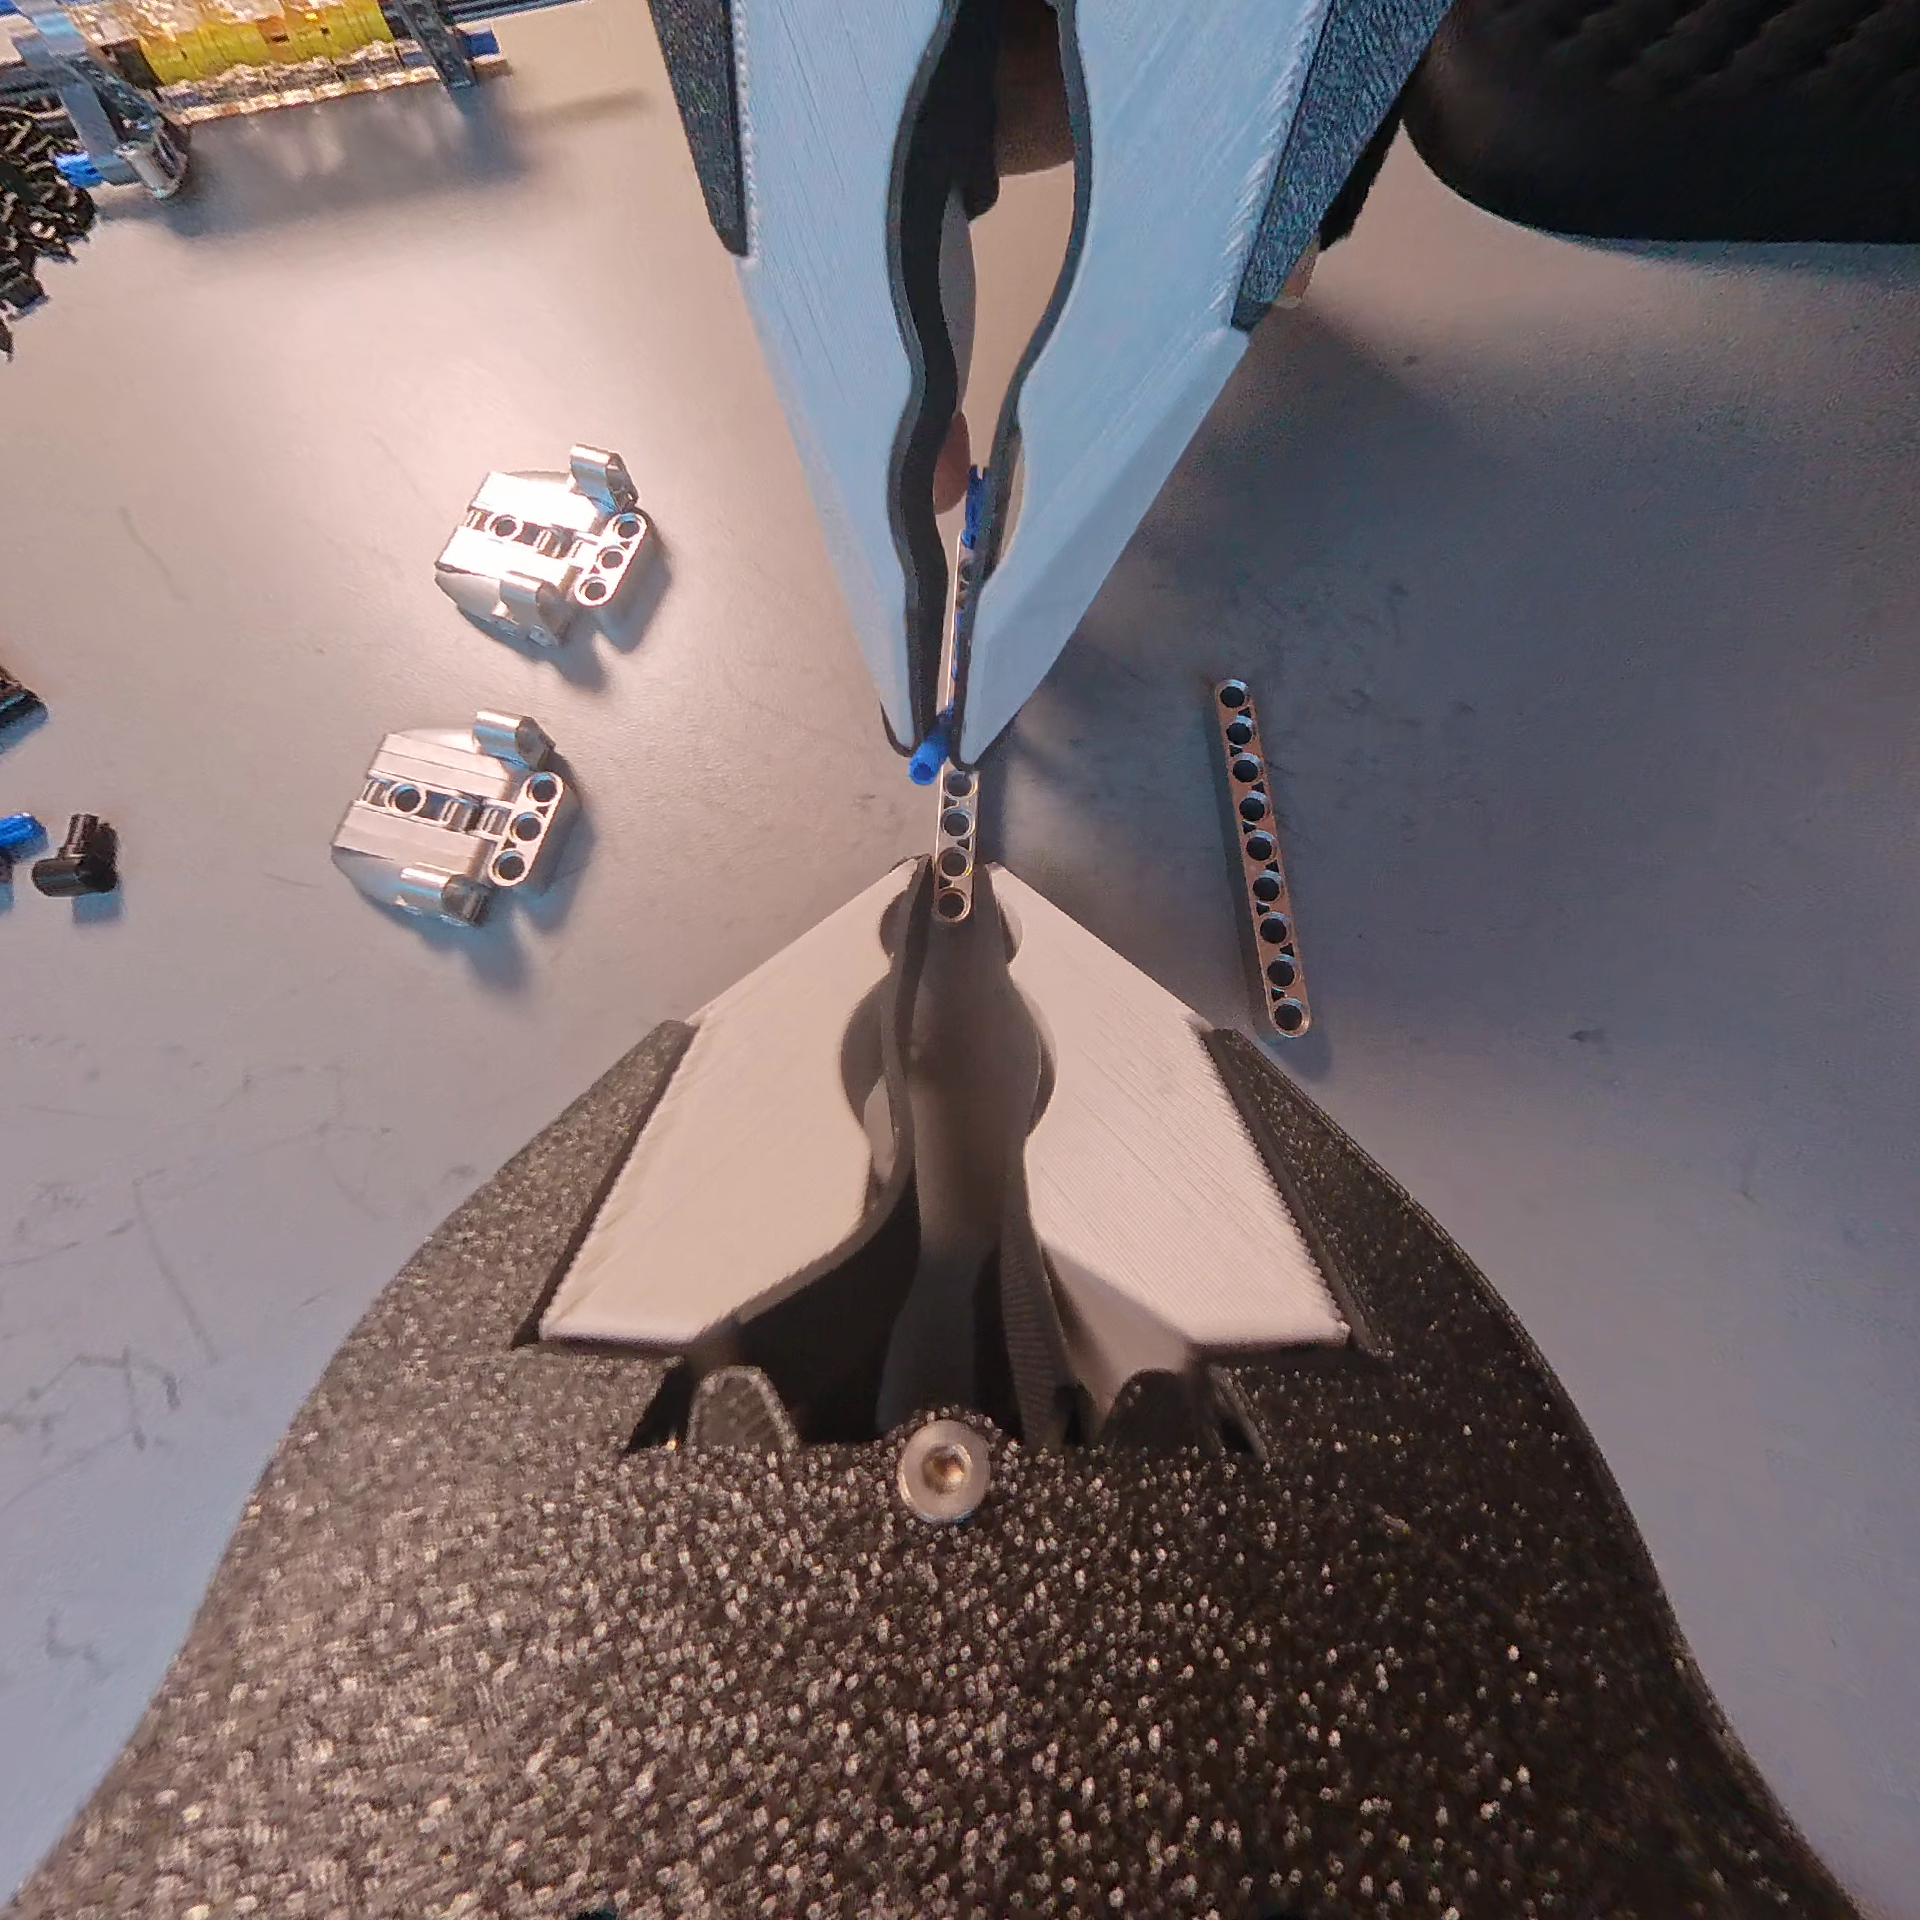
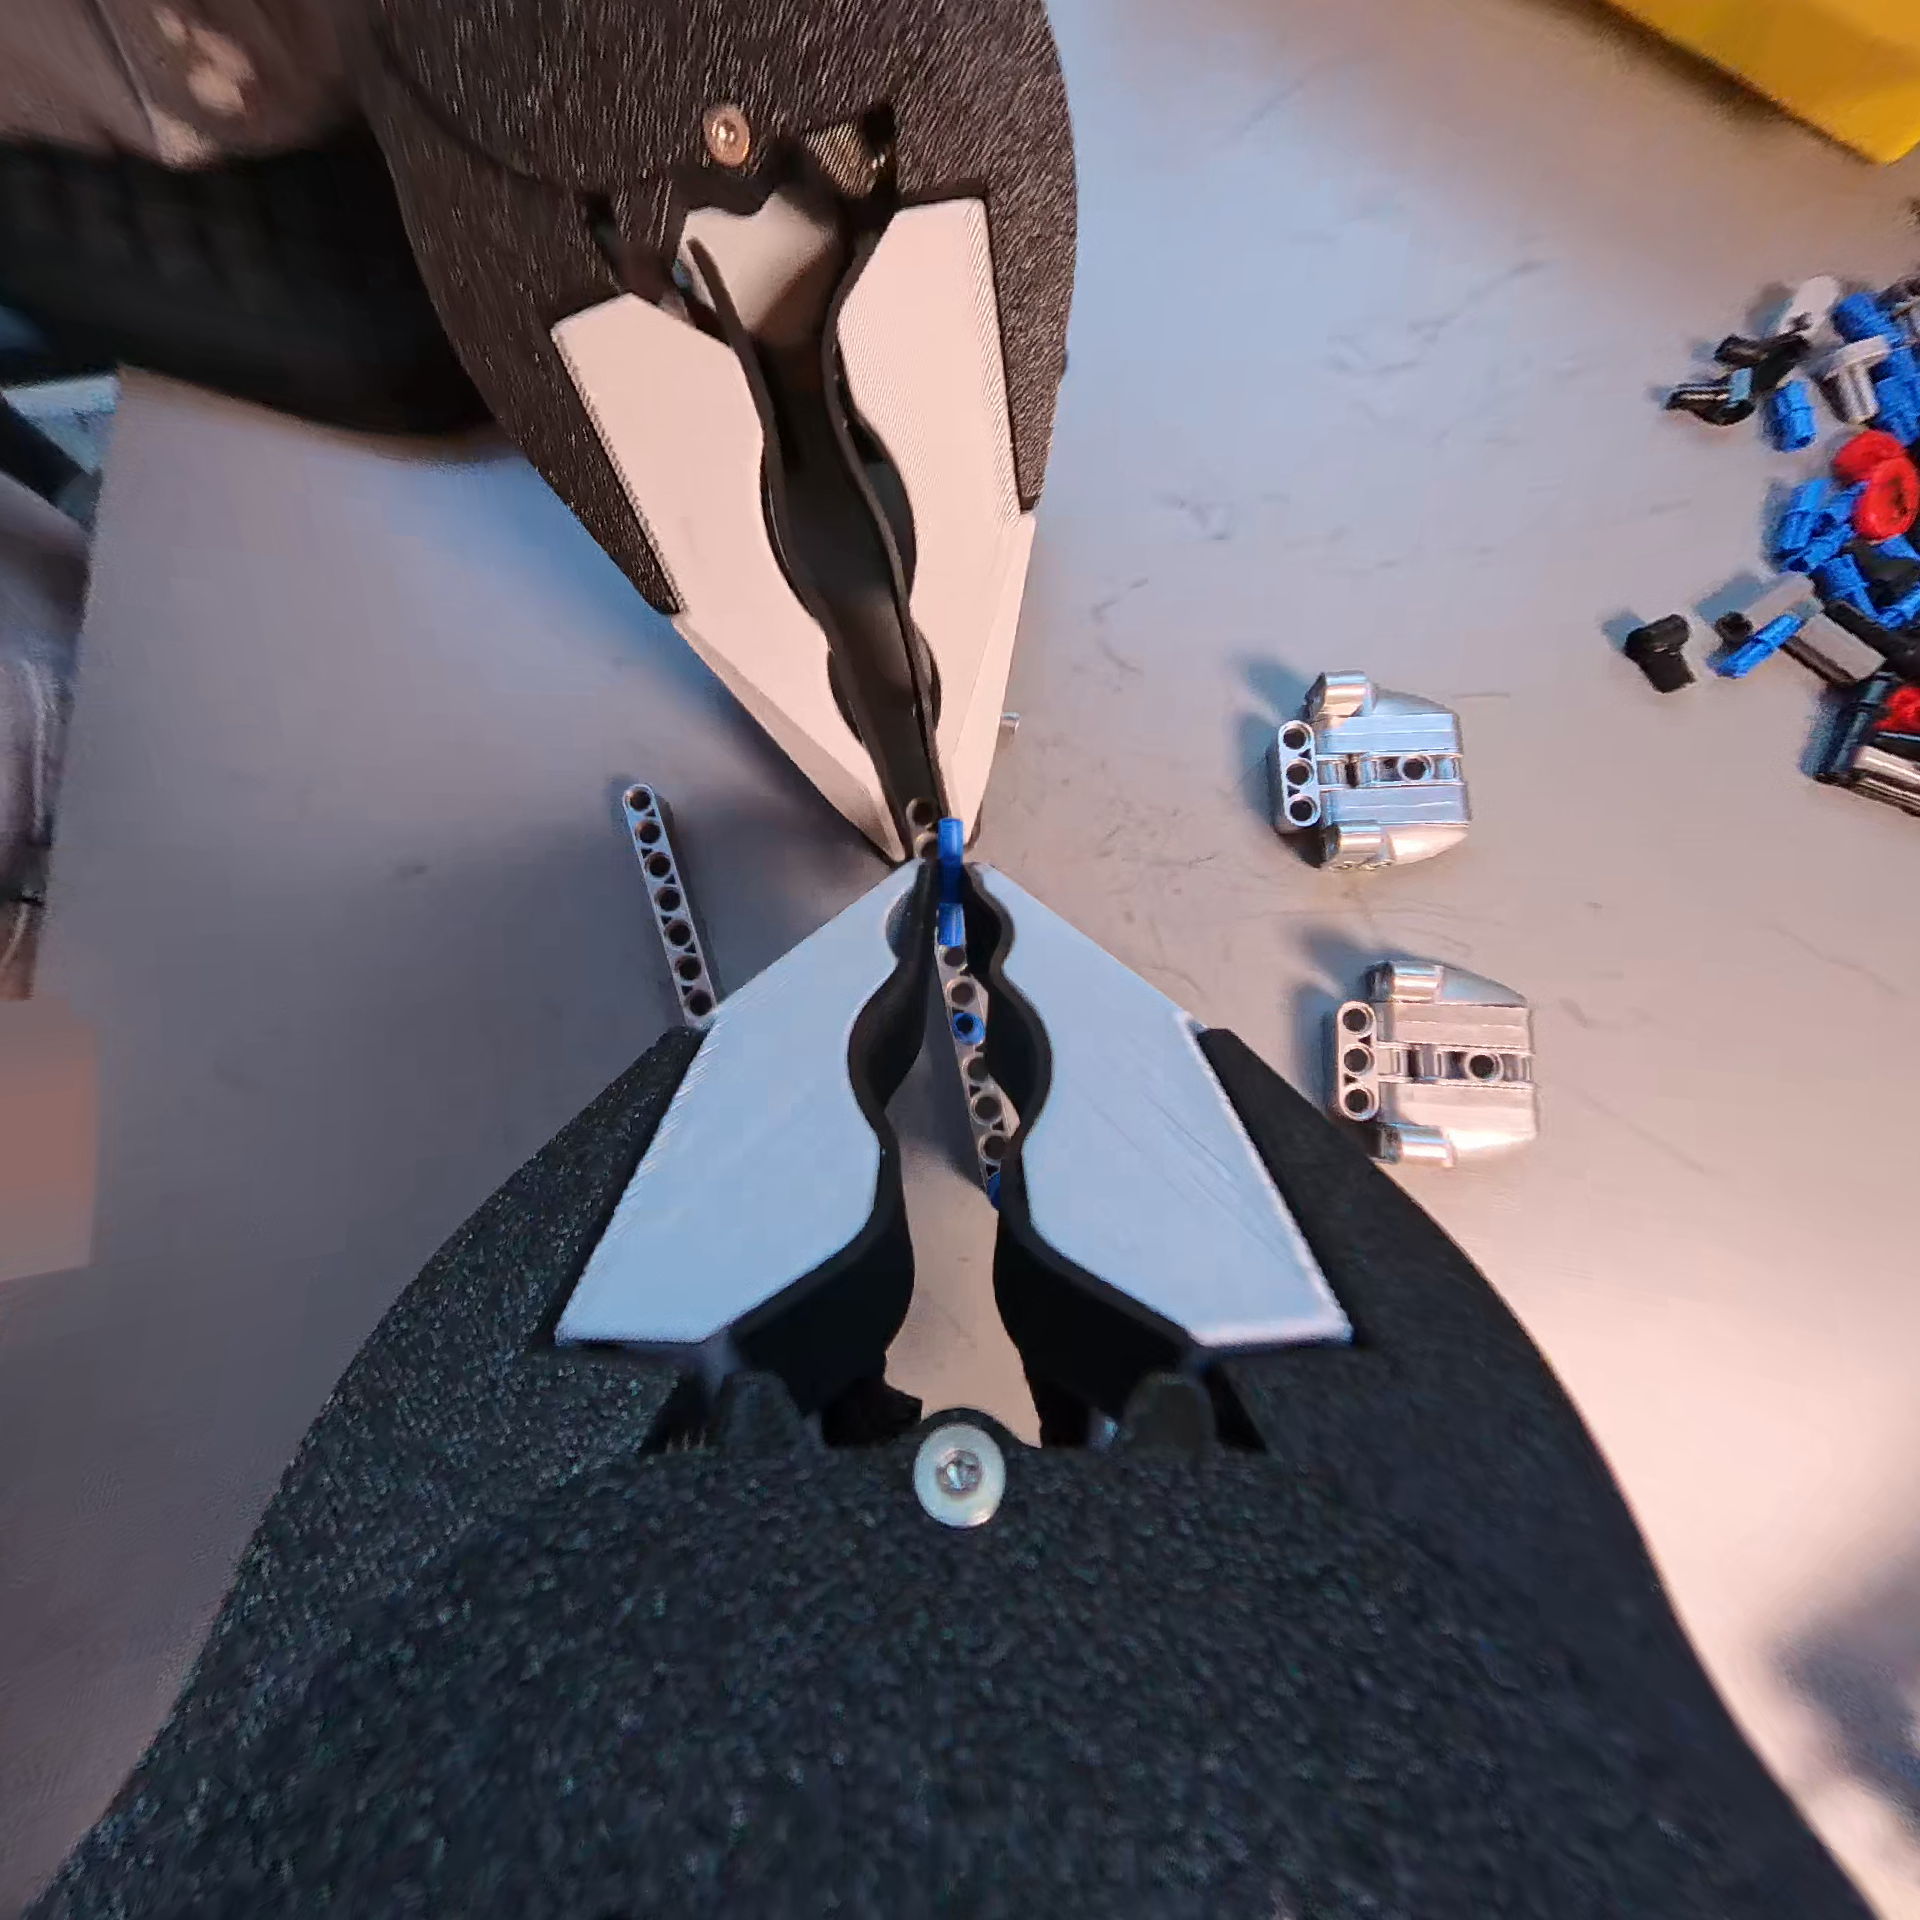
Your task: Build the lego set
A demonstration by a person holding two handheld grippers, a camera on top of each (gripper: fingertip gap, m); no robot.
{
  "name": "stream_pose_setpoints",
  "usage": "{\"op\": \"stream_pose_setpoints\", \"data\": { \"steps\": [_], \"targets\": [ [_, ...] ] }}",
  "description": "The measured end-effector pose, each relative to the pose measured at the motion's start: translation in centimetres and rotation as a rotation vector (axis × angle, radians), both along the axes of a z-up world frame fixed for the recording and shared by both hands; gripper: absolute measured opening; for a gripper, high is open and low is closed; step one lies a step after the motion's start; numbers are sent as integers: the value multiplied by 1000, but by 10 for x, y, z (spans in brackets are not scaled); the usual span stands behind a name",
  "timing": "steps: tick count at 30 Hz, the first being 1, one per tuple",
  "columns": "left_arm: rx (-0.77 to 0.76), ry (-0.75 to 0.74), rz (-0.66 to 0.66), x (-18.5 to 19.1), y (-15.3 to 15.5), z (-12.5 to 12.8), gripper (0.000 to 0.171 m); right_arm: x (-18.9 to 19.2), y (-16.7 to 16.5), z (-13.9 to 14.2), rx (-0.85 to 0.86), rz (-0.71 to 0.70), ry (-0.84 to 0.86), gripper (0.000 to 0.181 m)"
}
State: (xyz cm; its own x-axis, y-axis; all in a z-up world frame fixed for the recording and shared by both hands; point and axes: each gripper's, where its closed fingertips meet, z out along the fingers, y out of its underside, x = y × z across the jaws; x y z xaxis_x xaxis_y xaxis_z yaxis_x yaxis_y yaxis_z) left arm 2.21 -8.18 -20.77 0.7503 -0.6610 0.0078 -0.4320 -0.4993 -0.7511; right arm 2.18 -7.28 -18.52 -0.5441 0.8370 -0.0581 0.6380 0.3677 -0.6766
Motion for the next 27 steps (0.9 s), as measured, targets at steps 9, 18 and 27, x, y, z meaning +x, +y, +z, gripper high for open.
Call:
{"op": "stream_pose_setpoints", "data": {
  "steps": [9, 18, 27],
  "targets": [
    [120, -263, 29, 5, 6, 48, 20, -17, -14, 54, -299, -36, 210, 3],
    [223, -456, 57, 2, 10, 87, 0, -21, -11, 83, -416, -83, 344, 4],
    [175, -310, 0, 13, 4, 64, 0, -2, -12, 59, -42, 98, 140, 6]
  ]
}}
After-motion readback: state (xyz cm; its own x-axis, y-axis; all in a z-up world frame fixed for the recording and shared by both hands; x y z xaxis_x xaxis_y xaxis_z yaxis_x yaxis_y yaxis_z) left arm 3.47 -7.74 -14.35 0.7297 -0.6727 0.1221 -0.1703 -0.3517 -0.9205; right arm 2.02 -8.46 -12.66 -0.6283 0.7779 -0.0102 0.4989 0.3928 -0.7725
